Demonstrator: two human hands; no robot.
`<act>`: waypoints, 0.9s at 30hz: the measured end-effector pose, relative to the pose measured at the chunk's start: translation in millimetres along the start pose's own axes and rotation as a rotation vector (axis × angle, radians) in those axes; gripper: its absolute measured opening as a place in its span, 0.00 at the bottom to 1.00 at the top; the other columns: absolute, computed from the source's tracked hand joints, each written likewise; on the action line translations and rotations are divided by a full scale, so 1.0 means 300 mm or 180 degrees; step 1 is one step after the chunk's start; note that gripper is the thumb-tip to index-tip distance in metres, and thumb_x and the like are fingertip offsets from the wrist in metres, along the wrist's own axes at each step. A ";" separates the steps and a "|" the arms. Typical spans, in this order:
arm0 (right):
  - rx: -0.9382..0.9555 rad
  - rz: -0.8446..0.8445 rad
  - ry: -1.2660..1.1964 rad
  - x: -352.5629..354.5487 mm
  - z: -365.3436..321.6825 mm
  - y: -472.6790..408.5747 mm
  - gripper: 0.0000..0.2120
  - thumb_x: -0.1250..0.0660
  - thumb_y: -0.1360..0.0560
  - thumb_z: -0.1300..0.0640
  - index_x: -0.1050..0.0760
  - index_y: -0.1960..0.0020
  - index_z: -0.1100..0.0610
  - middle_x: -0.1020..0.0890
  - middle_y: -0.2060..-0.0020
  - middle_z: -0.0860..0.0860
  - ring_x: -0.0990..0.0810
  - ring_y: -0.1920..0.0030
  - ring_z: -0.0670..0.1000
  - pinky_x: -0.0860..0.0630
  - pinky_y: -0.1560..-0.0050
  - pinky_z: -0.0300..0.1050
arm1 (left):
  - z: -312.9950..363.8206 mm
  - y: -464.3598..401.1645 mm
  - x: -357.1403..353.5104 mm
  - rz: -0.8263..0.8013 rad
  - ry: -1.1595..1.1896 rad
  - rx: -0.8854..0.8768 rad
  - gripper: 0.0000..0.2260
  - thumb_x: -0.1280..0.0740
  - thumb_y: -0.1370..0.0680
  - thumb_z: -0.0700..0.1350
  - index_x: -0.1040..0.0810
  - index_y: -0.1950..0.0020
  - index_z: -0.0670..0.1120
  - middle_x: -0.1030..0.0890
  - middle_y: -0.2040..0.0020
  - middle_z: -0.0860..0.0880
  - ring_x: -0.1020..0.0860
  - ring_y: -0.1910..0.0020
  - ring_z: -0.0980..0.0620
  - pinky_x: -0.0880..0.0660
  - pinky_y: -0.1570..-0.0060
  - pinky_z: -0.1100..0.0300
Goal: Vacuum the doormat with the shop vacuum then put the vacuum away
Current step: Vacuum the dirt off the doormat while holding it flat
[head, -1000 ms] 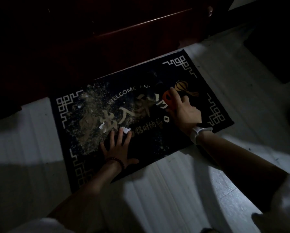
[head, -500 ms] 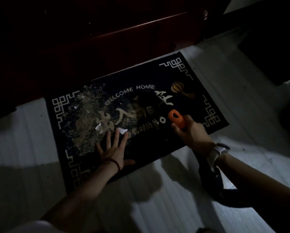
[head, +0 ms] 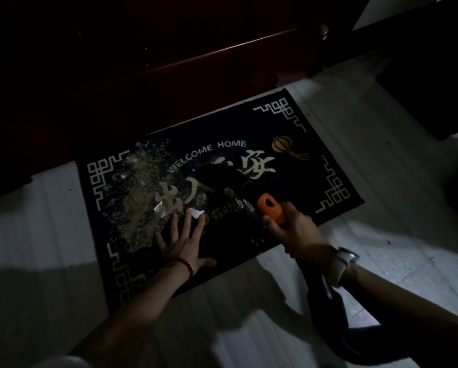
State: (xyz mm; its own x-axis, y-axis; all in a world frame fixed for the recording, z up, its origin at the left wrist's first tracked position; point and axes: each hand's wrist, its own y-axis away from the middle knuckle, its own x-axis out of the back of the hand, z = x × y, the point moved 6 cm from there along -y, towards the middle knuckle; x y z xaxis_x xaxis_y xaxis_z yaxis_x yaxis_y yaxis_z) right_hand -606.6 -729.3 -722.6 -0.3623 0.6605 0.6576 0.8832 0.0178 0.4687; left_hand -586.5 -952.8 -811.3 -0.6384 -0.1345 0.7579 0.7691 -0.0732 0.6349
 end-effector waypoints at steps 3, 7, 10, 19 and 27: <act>0.0033 0.0082 0.0081 0.049 0.001 0.002 0.21 0.39 0.24 0.44 0.35 0.35 0.53 0.23 0.57 0.51 0.25 0.70 0.45 0.29 0.75 0.32 | -0.002 0.003 0.000 0.0033 -0.0024 0.0000 0.47 0.33 0.30 0.63 0.65 0.26 0.57 0.70 0.25 0.51 0.68 0.26 0.44 0.56 0.31 0.33; -0.0149 0.0765 0.0143 0.151 0.011 -0.069 0.21 0.38 0.24 0.44 0.34 0.38 0.56 0.22 0.55 0.55 0.23 0.63 0.53 0.26 0.64 0.45 | 0.001 0.002 0.000 0.0011 -0.0036 0.0008 0.47 0.34 0.30 0.64 0.65 0.26 0.58 0.69 0.25 0.51 0.67 0.26 0.43 0.55 0.32 0.34; 0.0011 0.0392 0.0316 0.048 0.001 -0.012 0.18 0.38 0.24 0.45 0.34 0.40 0.54 0.22 0.57 0.52 0.23 0.64 0.51 0.28 0.65 0.42 | 0.002 0.003 0.002 -0.0012 -0.0073 0.0009 0.47 0.33 0.30 0.64 0.64 0.26 0.58 0.68 0.25 0.51 0.67 0.26 0.44 0.54 0.31 0.34; -0.0029 0.0668 0.0321 0.154 0.012 -0.003 0.21 0.38 0.25 0.44 0.34 0.37 0.54 0.20 0.54 0.57 0.20 0.57 0.58 0.22 0.56 0.52 | -0.002 0.000 0.009 0.0080 -0.0060 0.0001 0.46 0.34 0.29 0.64 0.66 0.26 0.58 0.68 0.25 0.52 0.67 0.26 0.45 0.54 0.30 0.35; -0.0015 0.0137 0.0485 0.009 0.076 0.104 0.20 0.38 0.24 0.44 0.35 0.37 0.53 0.25 0.59 0.49 0.25 0.63 0.49 0.31 0.62 0.41 | -0.004 0.000 0.010 0.0017 -0.0023 -0.0001 0.46 0.34 0.30 0.64 0.66 0.26 0.59 0.69 0.25 0.52 0.68 0.26 0.44 0.54 0.31 0.35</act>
State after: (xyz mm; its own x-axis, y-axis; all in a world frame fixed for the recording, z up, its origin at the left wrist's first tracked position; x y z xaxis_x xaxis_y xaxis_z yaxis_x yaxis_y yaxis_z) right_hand -573.3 -709.9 -719.7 -0.3655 0.5390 0.7589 0.8976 -0.0118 0.4407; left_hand -588.3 -954.2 -809.3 -0.6346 -0.1278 0.7622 0.7725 -0.0727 0.6309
